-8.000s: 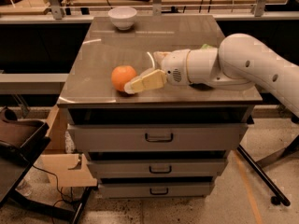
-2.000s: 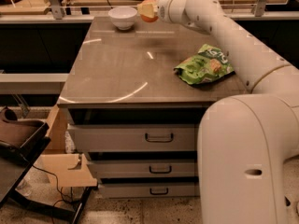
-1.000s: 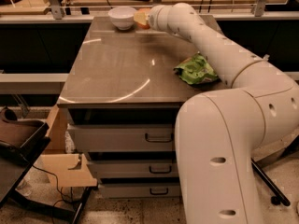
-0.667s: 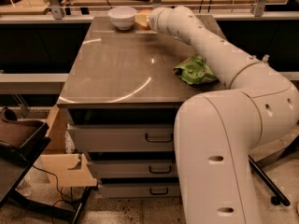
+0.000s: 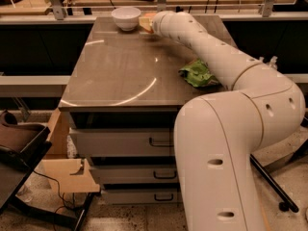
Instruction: Move orange near white bowl
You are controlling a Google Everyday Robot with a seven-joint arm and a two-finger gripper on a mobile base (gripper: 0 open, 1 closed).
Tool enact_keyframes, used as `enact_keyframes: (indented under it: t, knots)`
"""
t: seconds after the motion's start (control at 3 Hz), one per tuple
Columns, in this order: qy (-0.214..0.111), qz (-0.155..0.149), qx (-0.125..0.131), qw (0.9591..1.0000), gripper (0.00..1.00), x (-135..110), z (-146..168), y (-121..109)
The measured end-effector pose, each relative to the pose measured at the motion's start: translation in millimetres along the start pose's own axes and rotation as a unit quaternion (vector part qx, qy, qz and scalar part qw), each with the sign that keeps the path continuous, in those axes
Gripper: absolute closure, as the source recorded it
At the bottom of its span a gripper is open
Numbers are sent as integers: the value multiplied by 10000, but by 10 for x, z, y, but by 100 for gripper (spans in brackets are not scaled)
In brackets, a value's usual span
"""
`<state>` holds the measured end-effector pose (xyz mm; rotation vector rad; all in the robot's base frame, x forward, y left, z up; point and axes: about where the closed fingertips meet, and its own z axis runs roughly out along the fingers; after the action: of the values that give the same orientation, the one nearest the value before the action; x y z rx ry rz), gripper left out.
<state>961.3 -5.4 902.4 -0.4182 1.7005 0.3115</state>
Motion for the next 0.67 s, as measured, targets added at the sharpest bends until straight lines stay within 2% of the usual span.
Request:
enact_keyframes:
  t: [0.67]
  knots:
    - [82, -24, 123, 9999, 100, 172, 71, 1]
